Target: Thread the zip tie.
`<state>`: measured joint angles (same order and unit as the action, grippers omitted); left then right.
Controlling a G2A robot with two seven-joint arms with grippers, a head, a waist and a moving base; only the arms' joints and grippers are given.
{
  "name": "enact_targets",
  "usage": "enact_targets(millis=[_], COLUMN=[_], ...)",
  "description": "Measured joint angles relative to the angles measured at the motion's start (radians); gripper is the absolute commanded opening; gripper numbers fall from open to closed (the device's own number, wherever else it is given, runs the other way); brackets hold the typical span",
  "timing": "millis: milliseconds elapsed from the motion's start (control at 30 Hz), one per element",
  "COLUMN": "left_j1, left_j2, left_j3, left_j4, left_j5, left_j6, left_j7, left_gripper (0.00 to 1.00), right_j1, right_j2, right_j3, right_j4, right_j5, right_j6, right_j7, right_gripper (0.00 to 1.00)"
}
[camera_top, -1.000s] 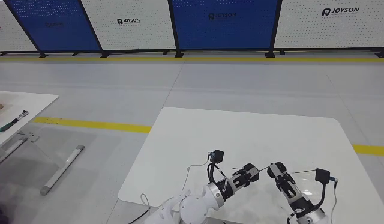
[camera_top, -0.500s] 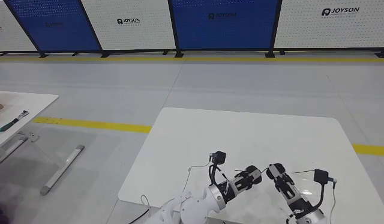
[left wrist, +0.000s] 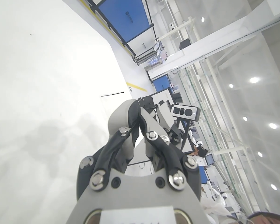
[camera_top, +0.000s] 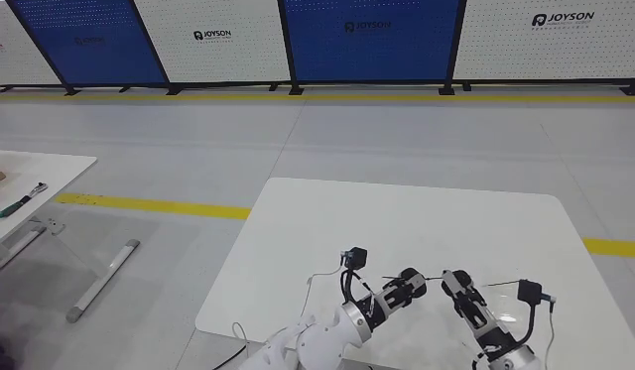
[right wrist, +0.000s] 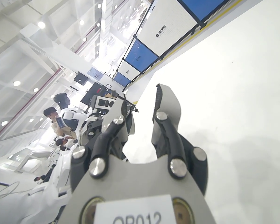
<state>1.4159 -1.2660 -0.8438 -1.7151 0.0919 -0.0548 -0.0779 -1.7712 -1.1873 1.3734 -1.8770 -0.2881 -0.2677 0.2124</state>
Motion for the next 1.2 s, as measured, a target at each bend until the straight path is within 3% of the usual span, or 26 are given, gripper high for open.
enact_targets(millis=[567,733,767,800,900,1200], left_j1=[0.005,0.007,0.007,0.006,0.005,0.023], left_j2=[0.0,0.0,0.0,0.0,0.0,0.004], left_j3=[0.008,0.006,0.005,0.005,0.004,-0.015], left_j4=[-0.005,-0.001,0.0,0.001,0.002,-0.006], left_j5=[0.019,0.016,0.015,0.015,0.023,0.044], left_j6=[-0.039,-0.034,-0.032,-0.03,-0.029,-0.033], left_j7=[-0.025,-0.026,-0.026,-0.027,-0.027,-0.003], left_gripper=[0.0,0.0,0.04,0.16,0.26,0.2], right_j1=[0.001,-0.001,-0.002,-0.003,-0.005,-0.002], right_j2=[0.0,0.0,0.001,0.001,0.0,-0.002], right_j3=[-0.006,-0.004,-0.003,-0.001,0.001,0.001], right_j4=[-0.004,-0.007,-0.008,-0.008,-0.009,0.0], right_j5=[-0.023,-0.023,-0.023,-0.024,-0.031,-0.052], right_j6=[-0.011,-0.012,-0.012,-0.011,-0.002,0.027], right_j7=[0.004,-0.003,-0.004,-0.007,-0.017,-0.048], right_gripper=[0.0,0.0,0.0,0.0,0.0,0.0])
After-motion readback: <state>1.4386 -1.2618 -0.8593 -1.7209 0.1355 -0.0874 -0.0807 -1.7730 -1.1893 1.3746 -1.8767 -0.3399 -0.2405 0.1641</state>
